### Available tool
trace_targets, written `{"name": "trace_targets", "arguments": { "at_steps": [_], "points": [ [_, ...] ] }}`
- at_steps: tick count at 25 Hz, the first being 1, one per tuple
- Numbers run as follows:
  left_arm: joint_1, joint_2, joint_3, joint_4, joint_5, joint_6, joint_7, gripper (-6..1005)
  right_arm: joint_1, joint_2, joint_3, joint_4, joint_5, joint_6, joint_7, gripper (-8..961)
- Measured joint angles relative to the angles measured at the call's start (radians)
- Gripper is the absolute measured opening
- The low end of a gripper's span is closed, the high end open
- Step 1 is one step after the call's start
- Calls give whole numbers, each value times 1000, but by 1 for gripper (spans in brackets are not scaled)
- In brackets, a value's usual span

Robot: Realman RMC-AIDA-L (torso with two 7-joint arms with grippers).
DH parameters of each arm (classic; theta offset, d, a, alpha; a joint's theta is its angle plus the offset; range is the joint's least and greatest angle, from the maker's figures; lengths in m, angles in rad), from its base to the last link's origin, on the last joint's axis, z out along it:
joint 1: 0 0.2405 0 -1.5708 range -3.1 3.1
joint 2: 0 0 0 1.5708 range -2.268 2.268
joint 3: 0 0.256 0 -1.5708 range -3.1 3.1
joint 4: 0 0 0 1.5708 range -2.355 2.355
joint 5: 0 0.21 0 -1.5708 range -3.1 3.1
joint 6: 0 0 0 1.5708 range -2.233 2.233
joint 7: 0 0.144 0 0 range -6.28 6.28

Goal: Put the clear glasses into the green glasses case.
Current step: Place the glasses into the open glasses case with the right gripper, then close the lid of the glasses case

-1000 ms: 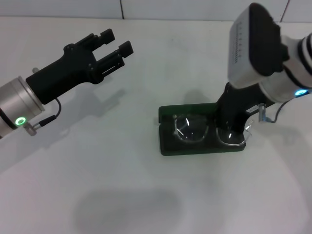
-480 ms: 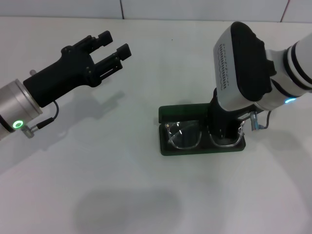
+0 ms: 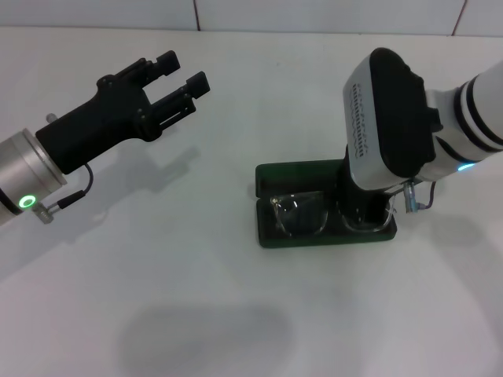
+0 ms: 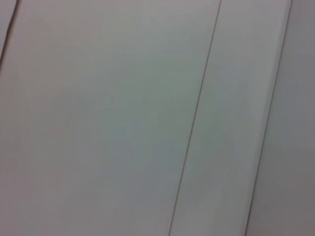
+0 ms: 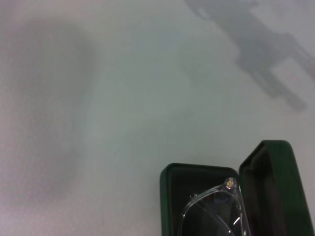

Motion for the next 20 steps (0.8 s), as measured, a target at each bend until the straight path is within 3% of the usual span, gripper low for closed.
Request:
{"name": "trace_targets", "arguments": {
  "at_steps": [12, 20],
  "points": [
    [-1, 1, 0, 0, 8, -1, 0, 677, -12, 1, -5, -51, 0, -27, 6, 175],
    [5, 2, 0, 0, 9, 0, 0, 677, -69, 1, 36, -152, 79, -21, -1, 226]
  ]
}}
